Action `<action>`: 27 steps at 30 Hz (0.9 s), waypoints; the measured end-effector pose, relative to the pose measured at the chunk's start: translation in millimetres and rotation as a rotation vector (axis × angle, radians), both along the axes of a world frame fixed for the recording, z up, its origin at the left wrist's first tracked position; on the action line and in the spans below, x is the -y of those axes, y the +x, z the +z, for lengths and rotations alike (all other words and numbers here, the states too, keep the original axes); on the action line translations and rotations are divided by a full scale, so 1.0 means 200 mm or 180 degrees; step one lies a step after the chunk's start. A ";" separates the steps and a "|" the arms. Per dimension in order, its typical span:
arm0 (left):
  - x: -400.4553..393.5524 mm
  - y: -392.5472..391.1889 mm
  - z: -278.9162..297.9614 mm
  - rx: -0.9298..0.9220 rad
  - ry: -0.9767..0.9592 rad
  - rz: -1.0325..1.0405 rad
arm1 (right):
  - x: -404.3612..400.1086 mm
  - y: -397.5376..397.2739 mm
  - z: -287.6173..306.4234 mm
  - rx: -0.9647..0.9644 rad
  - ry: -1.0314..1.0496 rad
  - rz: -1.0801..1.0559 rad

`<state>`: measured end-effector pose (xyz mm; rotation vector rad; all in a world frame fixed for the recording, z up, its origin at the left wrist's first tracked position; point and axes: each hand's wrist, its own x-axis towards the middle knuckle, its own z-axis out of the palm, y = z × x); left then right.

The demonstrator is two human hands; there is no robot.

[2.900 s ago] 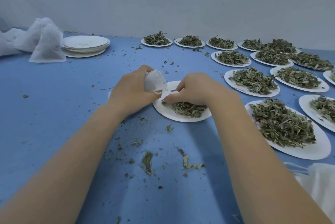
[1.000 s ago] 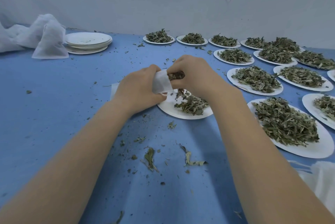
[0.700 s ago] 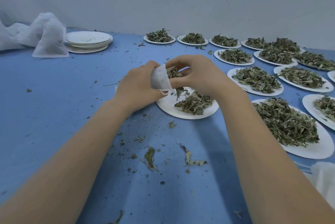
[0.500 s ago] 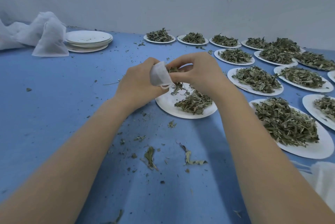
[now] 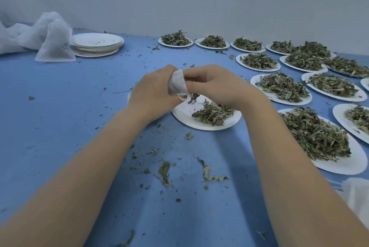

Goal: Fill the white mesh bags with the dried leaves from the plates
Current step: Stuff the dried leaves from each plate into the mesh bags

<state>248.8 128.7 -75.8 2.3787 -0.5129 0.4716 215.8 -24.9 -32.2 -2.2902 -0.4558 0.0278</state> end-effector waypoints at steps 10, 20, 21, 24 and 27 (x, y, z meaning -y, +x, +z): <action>-0.01 -0.01 0.00 0.0089 0.0217 -0.0071 | 0.06 0.01 -0.01 0.0076 0.0709 -0.0556; 0.03 -0.02 0.02 0.0263 0.0222 0.0031 | -0.08 0.01 -0.01 0.0506 0.0030 -0.0461; 0.04 -0.02 0.02 0.0288 0.0244 -0.0005 | -0.08 0.00 -0.01 0.0373 0.0097 -0.0333; 0.03 -0.03 0.03 0.0313 0.0237 -0.0101 | -0.04 -0.01 0.00 0.0018 -0.0053 -0.0085; 0.01 -0.03 0.04 0.0264 0.0320 -0.0146 | 0.02 -0.01 0.02 -0.0011 -0.0168 -0.0143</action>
